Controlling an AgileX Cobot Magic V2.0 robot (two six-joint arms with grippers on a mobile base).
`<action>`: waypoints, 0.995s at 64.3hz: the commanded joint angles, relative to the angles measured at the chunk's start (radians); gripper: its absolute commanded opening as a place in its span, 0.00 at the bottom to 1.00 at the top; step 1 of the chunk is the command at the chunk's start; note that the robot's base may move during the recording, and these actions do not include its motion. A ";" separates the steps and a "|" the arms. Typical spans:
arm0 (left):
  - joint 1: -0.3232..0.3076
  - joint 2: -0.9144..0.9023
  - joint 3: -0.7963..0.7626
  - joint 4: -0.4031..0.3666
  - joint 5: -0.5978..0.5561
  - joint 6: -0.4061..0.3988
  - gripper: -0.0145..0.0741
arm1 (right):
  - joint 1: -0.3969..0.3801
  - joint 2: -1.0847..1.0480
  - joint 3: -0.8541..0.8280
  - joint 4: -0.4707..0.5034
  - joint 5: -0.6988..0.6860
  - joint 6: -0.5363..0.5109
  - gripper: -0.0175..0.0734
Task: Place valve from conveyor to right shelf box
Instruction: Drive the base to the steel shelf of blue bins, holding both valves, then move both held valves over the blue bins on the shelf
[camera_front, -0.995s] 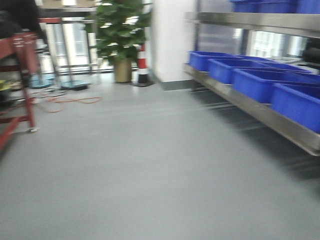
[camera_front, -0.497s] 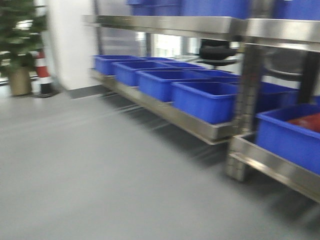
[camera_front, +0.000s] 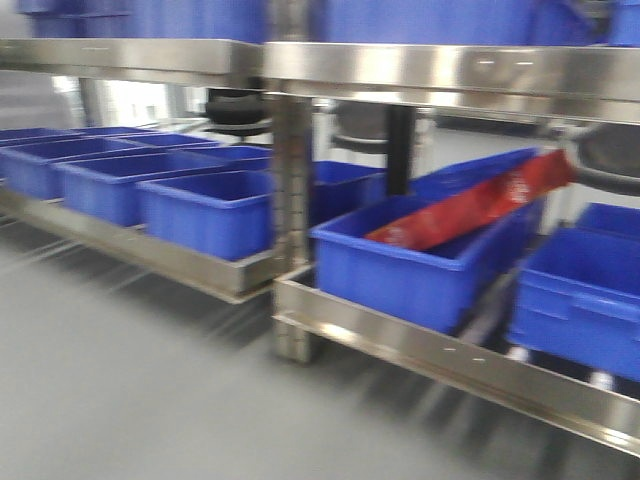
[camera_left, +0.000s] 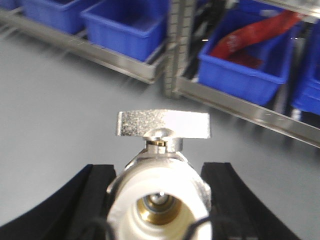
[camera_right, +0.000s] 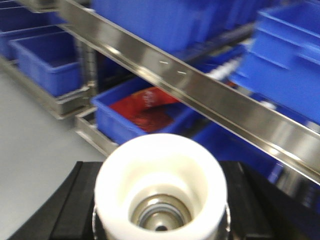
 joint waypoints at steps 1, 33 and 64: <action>-0.005 -0.012 -0.006 -0.014 -0.046 -0.006 0.04 | 0.000 -0.013 -0.011 -0.008 -0.069 -0.006 0.02; -0.005 -0.012 -0.006 -0.014 -0.046 -0.006 0.04 | 0.000 -0.013 -0.011 -0.008 -0.069 -0.006 0.02; -0.005 -0.012 -0.006 -0.014 -0.046 -0.006 0.04 | 0.000 -0.013 -0.011 -0.008 -0.069 -0.006 0.02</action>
